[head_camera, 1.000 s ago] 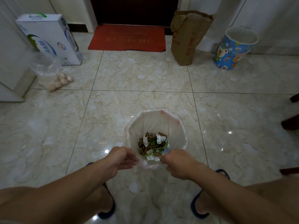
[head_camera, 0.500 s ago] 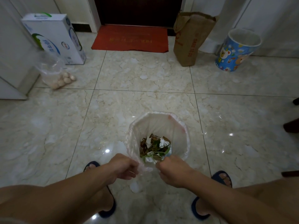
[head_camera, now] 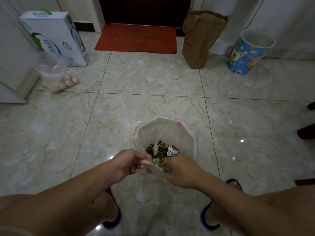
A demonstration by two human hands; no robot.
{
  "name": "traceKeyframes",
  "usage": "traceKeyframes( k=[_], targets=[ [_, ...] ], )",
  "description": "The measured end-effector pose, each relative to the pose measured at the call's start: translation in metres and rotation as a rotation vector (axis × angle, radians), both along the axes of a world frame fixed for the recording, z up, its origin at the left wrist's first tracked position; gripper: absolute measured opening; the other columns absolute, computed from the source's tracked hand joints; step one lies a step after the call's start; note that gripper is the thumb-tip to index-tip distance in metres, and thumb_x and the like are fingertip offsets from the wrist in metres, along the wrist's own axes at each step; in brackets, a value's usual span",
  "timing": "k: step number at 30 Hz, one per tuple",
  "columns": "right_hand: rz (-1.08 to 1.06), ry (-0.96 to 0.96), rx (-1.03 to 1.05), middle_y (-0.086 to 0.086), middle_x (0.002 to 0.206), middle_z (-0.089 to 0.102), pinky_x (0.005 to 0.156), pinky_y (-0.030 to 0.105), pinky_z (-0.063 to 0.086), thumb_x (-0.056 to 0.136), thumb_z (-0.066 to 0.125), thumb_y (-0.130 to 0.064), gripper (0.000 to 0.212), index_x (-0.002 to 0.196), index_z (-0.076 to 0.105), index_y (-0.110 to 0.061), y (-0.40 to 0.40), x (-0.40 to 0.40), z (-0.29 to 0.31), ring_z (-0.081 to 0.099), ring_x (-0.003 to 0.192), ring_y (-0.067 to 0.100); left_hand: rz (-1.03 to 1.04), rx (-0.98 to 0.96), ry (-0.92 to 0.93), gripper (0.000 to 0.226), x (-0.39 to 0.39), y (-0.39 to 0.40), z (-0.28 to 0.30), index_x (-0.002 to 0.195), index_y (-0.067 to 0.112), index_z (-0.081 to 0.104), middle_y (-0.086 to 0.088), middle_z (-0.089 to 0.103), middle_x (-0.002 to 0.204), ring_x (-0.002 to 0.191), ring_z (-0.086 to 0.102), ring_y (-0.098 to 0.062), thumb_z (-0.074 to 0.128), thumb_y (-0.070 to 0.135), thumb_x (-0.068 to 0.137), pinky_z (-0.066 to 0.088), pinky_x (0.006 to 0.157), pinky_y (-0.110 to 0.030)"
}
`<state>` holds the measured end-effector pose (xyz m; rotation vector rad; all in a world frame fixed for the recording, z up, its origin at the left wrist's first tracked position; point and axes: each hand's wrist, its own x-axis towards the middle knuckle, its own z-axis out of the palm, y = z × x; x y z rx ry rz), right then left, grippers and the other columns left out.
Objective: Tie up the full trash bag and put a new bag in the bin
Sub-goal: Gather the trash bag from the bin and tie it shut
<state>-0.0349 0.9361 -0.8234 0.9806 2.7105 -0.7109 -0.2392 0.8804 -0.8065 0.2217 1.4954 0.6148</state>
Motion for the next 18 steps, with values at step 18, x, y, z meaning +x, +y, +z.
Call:
traceKeyframes(
  k=[18],
  targets=[
    [-0.106, 0.015, -0.077, 0.003, 0.081, 0.074, 0.071, 0.037, 0.057, 0.084, 0.058, -0.027, 0.018, 0.085, 0.073, -0.017, -0.036, -0.002, -0.005, 0.068, 0.074, 0.021, 0.147, 0.039, -0.105, 0.014, 0.024, -0.002, -0.001, 0.101, 0.003, 0.066, -0.011, 0.073, 0.075, 0.066, 0.071, -0.019, 0.058, 0.010, 0.093, 0.058, 0.058, -0.027]
  ],
)
